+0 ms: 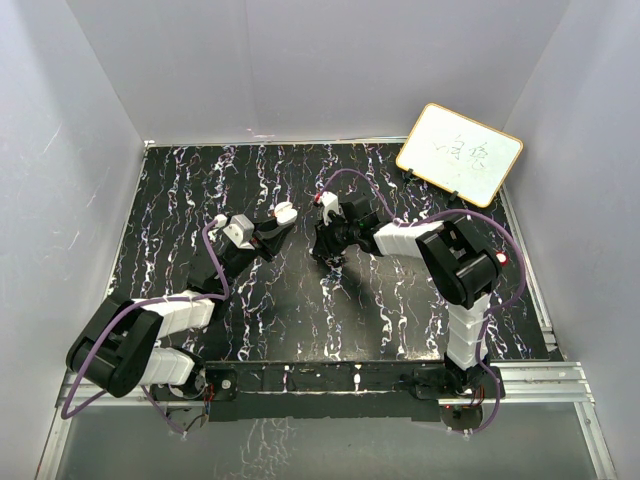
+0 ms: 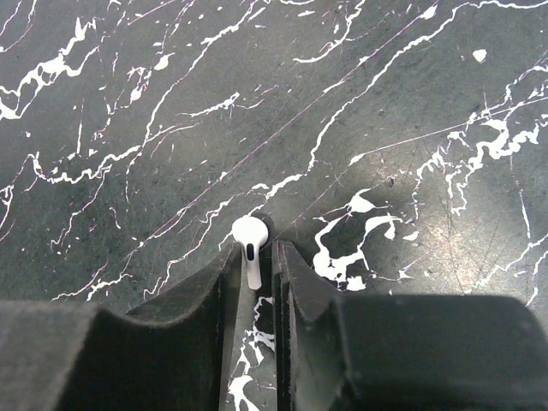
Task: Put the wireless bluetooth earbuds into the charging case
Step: Pick up the earbud from the center of the board.
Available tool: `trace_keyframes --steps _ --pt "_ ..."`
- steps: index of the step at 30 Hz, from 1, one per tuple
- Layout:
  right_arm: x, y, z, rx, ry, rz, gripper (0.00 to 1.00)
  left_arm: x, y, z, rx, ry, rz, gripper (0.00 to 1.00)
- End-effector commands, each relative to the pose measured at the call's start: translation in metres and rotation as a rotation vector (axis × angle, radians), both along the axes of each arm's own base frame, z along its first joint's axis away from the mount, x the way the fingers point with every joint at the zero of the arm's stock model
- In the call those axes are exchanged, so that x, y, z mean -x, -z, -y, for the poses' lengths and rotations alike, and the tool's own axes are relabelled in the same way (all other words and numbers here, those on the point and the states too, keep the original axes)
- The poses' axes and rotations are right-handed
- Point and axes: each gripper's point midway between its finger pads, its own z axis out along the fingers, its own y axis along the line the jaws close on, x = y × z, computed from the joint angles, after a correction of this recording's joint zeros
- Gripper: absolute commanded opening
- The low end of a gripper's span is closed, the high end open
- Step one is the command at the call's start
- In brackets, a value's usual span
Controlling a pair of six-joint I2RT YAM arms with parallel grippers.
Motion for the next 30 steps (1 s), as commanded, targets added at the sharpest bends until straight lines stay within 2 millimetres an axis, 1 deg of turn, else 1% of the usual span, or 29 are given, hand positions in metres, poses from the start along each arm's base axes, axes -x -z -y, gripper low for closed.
trace_keyframes --steps 1,8,11,13,15,16,17,18,19,23,25,28,29,30 --pt "-0.012 -0.012 -0.01 -0.028 -0.008 0.045 0.17 -0.002 -0.023 -0.002 0.032 -0.011 0.072 0.0" --pt "-0.013 -0.014 -0.009 -0.022 0.002 0.053 0.03 -0.002 -0.023 -0.002 0.032 -0.012 0.073 0.0" --pt "-0.015 -0.026 -0.007 -0.041 0.021 0.098 0.0 -0.002 -0.023 -0.002 0.032 -0.011 0.072 0.0" --pt "-0.018 -0.045 -0.004 -0.077 0.048 0.171 0.0 -0.002 -0.024 -0.002 0.033 -0.011 0.071 0.0" --pt "-0.019 -0.069 0.002 -0.119 0.081 0.255 0.0 -0.002 -0.023 -0.002 0.032 -0.011 0.07 0.0" --pt "-0.016 -0.075 0.007 -0.132 0.103 0.285 0.0 -0.003 -0.024 -0.002 0.032 -0.011 0.069 0.0" --pt "-0.016 -0.097 0.012 -0.165 0.126 0.343 0.0 -0.003 -0.024 -0.002 0.033 -0.012 0.066 0.0" --pt "-0.014 -0.109 0.017 -0.185 0.152 0.385 0.0 -0.004 -0.024 -0.001 0.032 -0.013 0.063 0.0" --pt "-0.013 -0.128 0.024 -0.215 0.182 0.438 0.0 -0.004 -0.025 -0.001 0.033 -0.012 0.061 0.0" --pt "-0.002 -0.179 0.048 -0.312 0.28 0.594 0.0 -0.005 -0.025 0.0 0.042 -0.008 0.056 0.0" --pt "0.008 -0.2 0.058 -0.37 0.306 0.657 0.0 -0.006 -0.025 0.0 0.051 -0.01 0.052 0.0" --pt "0.022 -0.227 0.07 -0.456 0.334 0.734 0.0 -0.009 -0.024 0.002 0.066 -0.007 0.042 0.0" --pt "0.026 -0.234 0.072 -0.48 0.336 0.752 0.0 -0.009 -0.027 0.002 0.073 -0.001 0.047 0.0" --pt "0.029 -0.24 0.073 -0.503 0.333 0.771 0.0 -0.011 -0.023 0.004 0.072 0.003 0.039 0.0"
